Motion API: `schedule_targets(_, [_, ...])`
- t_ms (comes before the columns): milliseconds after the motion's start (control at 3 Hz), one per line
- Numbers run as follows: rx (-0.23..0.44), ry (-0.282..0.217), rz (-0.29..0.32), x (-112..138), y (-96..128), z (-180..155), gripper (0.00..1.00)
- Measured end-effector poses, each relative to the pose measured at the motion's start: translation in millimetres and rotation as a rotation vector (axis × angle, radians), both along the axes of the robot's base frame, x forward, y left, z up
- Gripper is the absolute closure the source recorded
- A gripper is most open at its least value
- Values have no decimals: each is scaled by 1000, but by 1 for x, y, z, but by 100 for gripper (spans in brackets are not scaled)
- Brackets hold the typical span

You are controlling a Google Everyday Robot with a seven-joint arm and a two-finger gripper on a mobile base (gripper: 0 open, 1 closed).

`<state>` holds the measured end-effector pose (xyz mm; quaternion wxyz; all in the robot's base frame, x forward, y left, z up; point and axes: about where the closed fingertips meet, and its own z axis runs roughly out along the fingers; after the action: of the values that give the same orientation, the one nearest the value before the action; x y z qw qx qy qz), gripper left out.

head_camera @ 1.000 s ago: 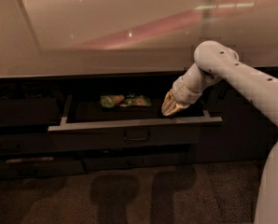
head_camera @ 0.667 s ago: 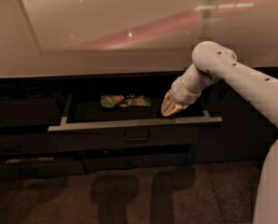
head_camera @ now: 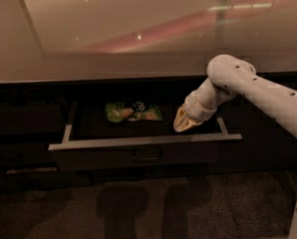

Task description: Open top drawer

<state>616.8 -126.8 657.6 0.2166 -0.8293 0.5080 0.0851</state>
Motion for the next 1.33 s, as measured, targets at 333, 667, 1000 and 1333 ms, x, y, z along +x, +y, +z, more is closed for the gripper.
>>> schedule_targets(333, [-6, 1, -7, -21, -3, -16, 100])
schedule_targets(667, [-29, 4, -7, -46, -2, -36, 100])
schedule_targets(1000, [-92, -11, -26, -75, -1, -56, 100])
schedule_targets(1333, [-92, -10, -26, -76, -1, -57, 100])
